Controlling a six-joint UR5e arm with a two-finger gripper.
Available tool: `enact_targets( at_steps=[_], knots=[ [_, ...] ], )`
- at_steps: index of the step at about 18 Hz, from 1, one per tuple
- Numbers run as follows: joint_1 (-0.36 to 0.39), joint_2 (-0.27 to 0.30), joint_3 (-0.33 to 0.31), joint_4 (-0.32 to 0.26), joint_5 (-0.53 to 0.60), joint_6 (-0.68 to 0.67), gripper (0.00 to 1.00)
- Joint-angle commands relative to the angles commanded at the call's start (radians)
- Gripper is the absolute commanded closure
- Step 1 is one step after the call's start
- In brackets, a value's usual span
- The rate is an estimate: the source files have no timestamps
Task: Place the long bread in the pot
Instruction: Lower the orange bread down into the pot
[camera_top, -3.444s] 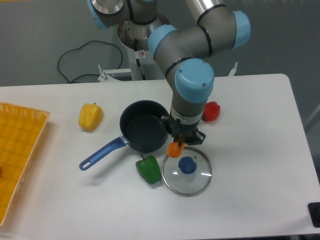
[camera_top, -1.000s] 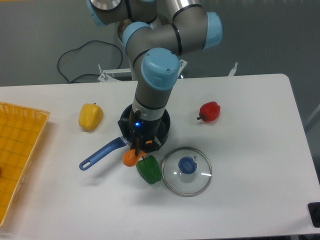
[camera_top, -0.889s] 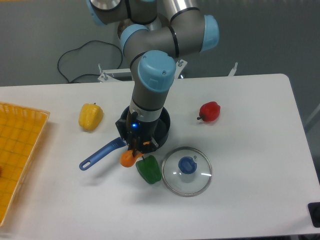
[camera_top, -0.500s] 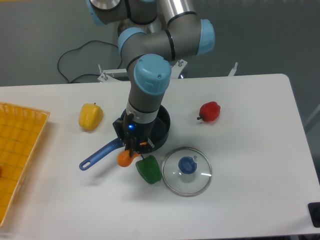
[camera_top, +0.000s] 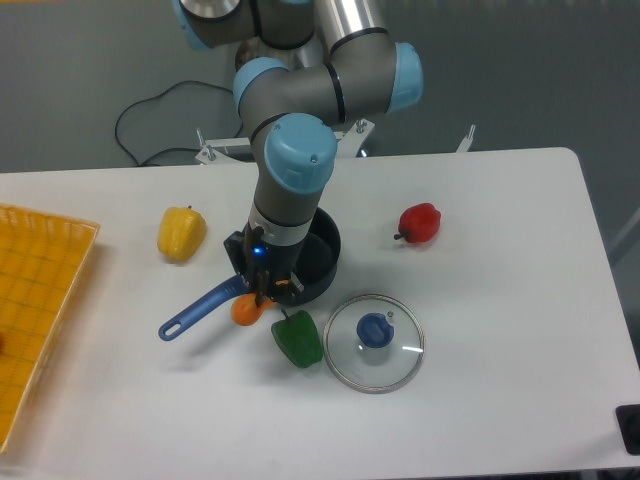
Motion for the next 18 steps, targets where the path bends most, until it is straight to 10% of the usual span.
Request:
enact_targets(
  at_steps=[18],
  knots=[
    [-0.005, -0.031, -0.006, 0.066, 0.003, 0.090, 0.86]
  ],
)
